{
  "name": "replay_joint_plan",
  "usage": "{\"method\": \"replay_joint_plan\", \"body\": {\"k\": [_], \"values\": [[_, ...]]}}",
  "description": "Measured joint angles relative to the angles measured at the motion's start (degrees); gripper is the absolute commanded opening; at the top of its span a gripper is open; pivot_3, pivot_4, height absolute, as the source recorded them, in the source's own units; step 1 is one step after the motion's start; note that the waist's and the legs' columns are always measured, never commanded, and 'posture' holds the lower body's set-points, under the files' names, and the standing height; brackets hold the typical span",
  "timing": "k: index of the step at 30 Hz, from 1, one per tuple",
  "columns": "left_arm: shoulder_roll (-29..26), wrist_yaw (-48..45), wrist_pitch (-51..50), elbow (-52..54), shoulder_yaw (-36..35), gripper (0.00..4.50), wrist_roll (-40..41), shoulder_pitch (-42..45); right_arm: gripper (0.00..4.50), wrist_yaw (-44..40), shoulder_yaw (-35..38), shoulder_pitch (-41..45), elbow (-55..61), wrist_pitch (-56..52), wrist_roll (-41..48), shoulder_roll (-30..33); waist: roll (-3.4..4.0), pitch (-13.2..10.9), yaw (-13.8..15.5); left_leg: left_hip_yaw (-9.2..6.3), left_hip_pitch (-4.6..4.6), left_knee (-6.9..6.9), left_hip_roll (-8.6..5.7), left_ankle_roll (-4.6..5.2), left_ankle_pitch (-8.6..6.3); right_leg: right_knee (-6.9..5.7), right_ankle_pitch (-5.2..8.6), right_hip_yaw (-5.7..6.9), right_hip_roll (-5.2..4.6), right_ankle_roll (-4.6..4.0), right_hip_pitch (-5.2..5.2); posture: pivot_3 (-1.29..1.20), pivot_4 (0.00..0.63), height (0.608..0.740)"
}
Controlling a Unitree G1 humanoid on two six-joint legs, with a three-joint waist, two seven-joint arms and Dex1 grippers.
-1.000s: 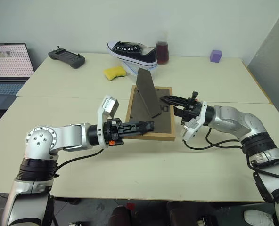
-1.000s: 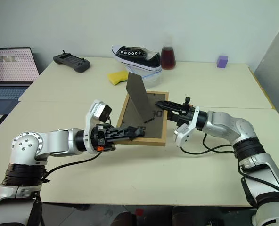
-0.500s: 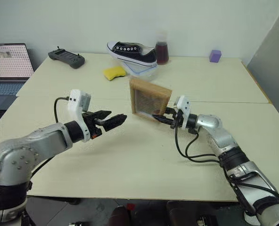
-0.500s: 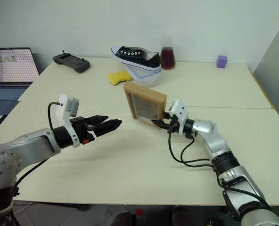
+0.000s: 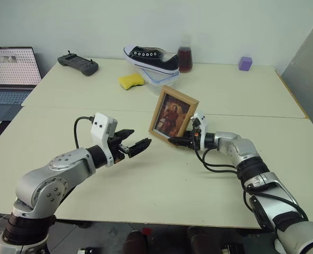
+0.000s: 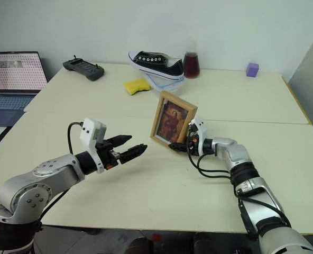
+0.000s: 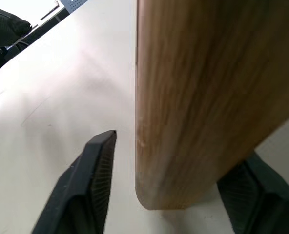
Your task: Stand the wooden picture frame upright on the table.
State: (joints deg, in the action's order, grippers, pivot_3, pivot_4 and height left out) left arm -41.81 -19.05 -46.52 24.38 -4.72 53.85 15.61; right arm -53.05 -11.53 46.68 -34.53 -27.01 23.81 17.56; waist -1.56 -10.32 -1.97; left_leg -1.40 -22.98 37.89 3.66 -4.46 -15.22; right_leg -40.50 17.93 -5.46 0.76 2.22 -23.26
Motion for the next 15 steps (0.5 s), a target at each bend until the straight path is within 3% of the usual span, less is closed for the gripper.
{"method": "replay_joint_plan", "body": {"k": [3,10,15], "values": [[0.72,-1.69,0.48,-1.88,-0.03,4.50,-1.91,0.71,4.43,0.77,1.31,-3.06,4.56,-1.07,-0.17,0.44,0.00,0.00,0.03,-0.01,-0.01,0.01,0.00,0.00,0.00,0.00,0.00,0.01,0.00,0.00,0.00,0.00,0.150,0.740],[-0.20,-6.49,0.25,-6.47,-1.16,4.50,-3.92,4.04,4.48,3.28,2.78,-14.12,24.74,-3.78,-2.29,9.25,0.01,0.00,0.24,-0.06,-0.07,0.02,-0.02,0.01,0.00,0.04,0.00,0.07,-0.02,0.02,0.01,0.00,0.150,0.740],[-6.37,-13.88,0.19,-12.21,-2.32,4.50,-7.17,8.04,4.48,2.80,8.73,-16.71,40.47,-11.48,1.82,17.79,0.04,-0.03,-0.57,-0.09,0.04,-0.06,0.05,0.03,-0.02,0.03,0.01,0.02,0.16,0.01,0.02,0.00,0.150,0.740]]}}
